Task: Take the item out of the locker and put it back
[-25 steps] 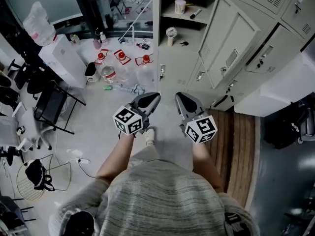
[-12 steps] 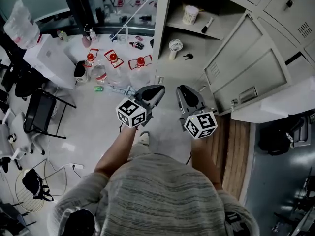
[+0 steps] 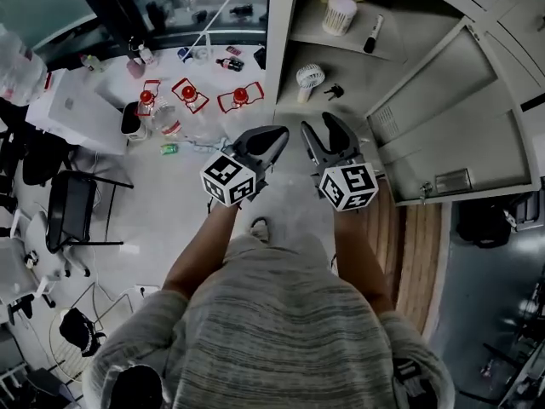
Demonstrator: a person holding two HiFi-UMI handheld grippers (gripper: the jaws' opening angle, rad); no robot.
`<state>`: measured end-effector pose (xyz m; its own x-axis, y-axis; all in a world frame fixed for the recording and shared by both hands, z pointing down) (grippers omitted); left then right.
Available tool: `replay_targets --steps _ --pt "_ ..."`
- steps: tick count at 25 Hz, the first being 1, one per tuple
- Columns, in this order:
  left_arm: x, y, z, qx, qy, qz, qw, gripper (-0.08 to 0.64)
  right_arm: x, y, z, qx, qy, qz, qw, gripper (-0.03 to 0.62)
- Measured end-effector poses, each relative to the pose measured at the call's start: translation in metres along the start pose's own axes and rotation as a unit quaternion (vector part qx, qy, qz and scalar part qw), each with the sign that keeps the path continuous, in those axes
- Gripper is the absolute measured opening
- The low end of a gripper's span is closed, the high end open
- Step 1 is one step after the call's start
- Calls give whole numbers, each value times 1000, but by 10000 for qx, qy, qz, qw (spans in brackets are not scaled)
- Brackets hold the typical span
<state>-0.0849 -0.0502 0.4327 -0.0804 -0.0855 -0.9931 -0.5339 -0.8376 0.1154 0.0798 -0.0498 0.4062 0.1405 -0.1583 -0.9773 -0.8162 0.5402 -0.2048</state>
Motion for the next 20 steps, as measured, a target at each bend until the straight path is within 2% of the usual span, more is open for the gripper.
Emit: replay_targets --steps 8,14,20 --pt "-9 15 -17 -10 145 89 9999 9 -8 -24 -30 -107 186 -96 9997 229" --pt "-14 17 -31 110 233 143 9996 9 -11 -42 -50 -132 544 9 9984 236" --pt "-24 19 -37 212 395 181 9988 9 -19 -48 -72 -212 754 -82 9969 235"
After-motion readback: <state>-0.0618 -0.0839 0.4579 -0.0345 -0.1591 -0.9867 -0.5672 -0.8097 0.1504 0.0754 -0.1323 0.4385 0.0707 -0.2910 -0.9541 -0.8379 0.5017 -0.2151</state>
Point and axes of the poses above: the fingertips, and each gripper's own axes: z backward along the fingers, y to its left, x out of its top, the point moved 8 cm from there along z, backward along the fingers, and after that the axes turned 7 degrees about -z, right-handed, at the moved point
